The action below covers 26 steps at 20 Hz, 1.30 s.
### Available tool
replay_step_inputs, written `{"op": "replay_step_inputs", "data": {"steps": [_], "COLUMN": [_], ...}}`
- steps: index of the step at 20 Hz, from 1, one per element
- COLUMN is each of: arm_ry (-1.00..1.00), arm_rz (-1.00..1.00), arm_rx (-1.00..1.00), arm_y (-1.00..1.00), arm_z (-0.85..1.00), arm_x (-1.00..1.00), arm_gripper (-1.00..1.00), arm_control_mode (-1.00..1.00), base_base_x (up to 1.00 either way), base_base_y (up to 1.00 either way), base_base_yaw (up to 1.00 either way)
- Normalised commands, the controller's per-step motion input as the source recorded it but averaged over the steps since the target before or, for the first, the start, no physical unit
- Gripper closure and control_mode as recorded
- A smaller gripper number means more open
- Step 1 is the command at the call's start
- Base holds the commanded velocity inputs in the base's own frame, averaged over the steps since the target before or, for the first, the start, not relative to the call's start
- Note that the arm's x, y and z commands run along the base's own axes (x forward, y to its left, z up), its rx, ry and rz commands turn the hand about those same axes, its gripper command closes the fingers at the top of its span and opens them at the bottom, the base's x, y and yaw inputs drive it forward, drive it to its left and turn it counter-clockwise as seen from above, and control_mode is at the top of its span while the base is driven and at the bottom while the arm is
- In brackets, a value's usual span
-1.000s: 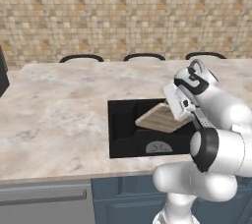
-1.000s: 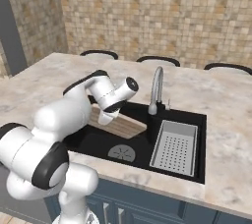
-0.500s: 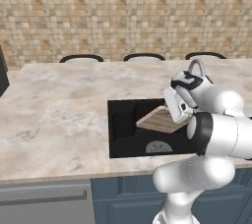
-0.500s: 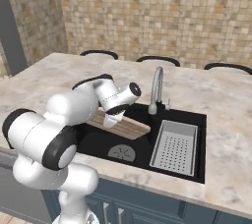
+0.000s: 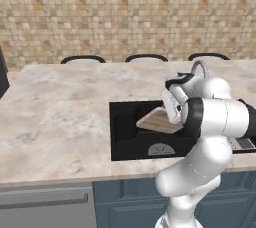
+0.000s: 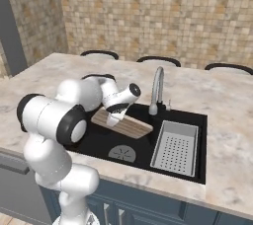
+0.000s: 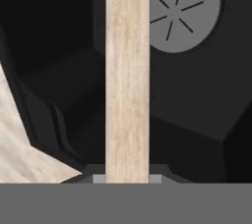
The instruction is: Move the cutting board and knife to the sink. Then move spray from the cabinet to the counter.
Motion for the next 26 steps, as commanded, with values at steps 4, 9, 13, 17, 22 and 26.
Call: {"op": "replay_step_inputs", "data": {"steps": [4, 9, 13, 17, 22, 26], "arm_ry": [0.00, 0.01, 0.00, 0.00, 0.00, 0.00], "arm_rz": [-0.04, -0.04, -0.04, -0.04, -0.04, -0.04], "arm_rx": [0.00, 0.00, -0.01, -0.02, -0.04, -0.03], "arm_y": [0.00, 0.00, 0.00, 0.00, 0.00, 0.00], "arm_z": [-0.19, -0.36, -0.49, -0.48, -0.49, -0.40], "arm_x": [0.18, 0.17, 0.23, 0.24, 0.28, 0.29], "arm_gripper": [1.00, 1.00, 1.00, 1.00, 1.00, 1.00], "arm_control_mode": [-1.00, -1.00, -1.00, -1.00, -1.00, -1.00], "base_base_x": [0.00, 0.00, 0.00, 0.00, 0.00, 0.00], "base_base_y": [0.00, 0.00, 0.00, 0.00, 0.00, 0.00], "base_base_yaw": [0.00, 0.00, 0.00, 0.00, 0.00, 0.00]}}
